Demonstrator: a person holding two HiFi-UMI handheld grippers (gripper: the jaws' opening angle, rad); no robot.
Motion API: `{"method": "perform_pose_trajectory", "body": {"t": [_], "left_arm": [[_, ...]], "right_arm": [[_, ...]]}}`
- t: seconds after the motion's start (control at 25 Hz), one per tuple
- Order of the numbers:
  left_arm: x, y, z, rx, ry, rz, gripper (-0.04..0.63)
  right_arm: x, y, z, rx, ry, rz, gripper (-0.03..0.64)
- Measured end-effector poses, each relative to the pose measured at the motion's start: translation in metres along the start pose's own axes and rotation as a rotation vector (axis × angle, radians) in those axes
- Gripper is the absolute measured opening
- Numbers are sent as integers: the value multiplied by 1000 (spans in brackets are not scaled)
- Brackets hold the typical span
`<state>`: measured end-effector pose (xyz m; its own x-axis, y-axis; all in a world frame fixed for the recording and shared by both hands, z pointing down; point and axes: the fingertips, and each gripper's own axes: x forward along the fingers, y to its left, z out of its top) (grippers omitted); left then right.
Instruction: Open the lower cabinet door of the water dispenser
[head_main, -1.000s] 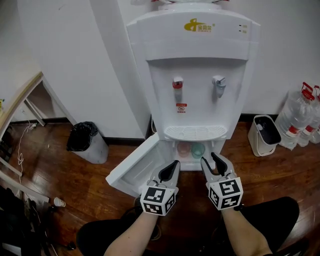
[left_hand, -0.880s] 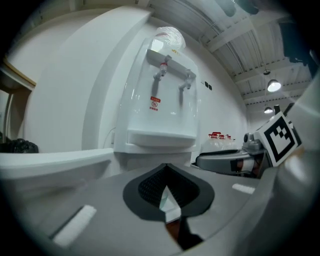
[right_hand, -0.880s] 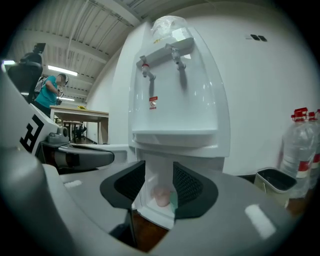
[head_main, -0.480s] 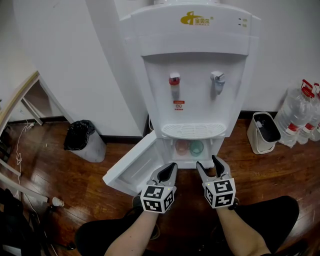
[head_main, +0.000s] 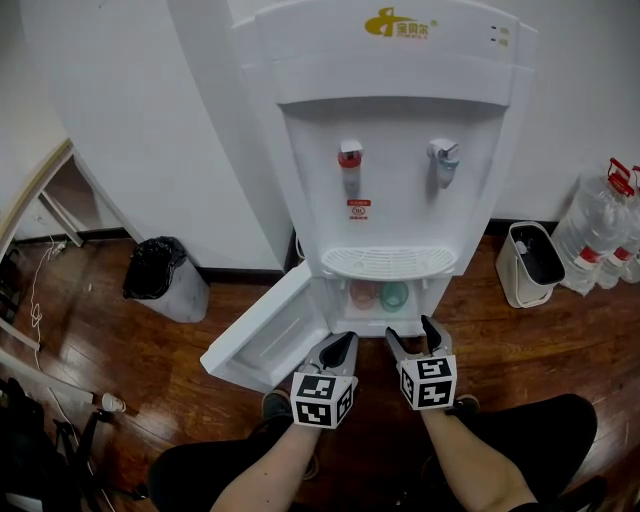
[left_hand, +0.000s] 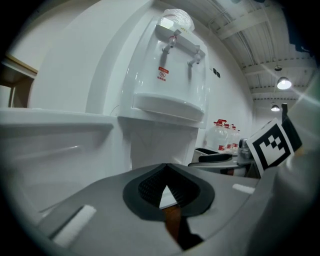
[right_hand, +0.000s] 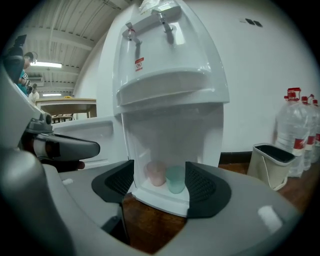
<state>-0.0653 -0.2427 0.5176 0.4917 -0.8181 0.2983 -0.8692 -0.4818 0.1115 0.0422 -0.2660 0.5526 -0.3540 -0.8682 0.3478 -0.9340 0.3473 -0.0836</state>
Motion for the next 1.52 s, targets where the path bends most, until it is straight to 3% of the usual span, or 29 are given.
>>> {"method": "perform_pose_trajectory", "body": {"t": [0.44, 0.72, 1.0, 1.2, 1.4, 1.52], "left_arm": [[29, 10, -29, -22, 66, 29, 57], [53, 19, -34, -29, 75, 8, 61], [78, 31, -45, -68, 81, -4, 61], [90, 33, -52, -58, 90, -4, 75], [96, 48, -56, -14, 69, 61, 75], [99, 48, -58, -18, 52, 46, 75]], "right_arm": [[40, -10, -31, 57, 67, -30, 318], [64, -24, -47, 104, 96, -78, 334], [83, -27, -62, -11, 132, -78, 336], [101, -34, -66, 18, 141, -89, 342], [109, -38, -68, 32, 139, -92, 345], [111, -39, -75, 38, 148, -89, 345]]}}
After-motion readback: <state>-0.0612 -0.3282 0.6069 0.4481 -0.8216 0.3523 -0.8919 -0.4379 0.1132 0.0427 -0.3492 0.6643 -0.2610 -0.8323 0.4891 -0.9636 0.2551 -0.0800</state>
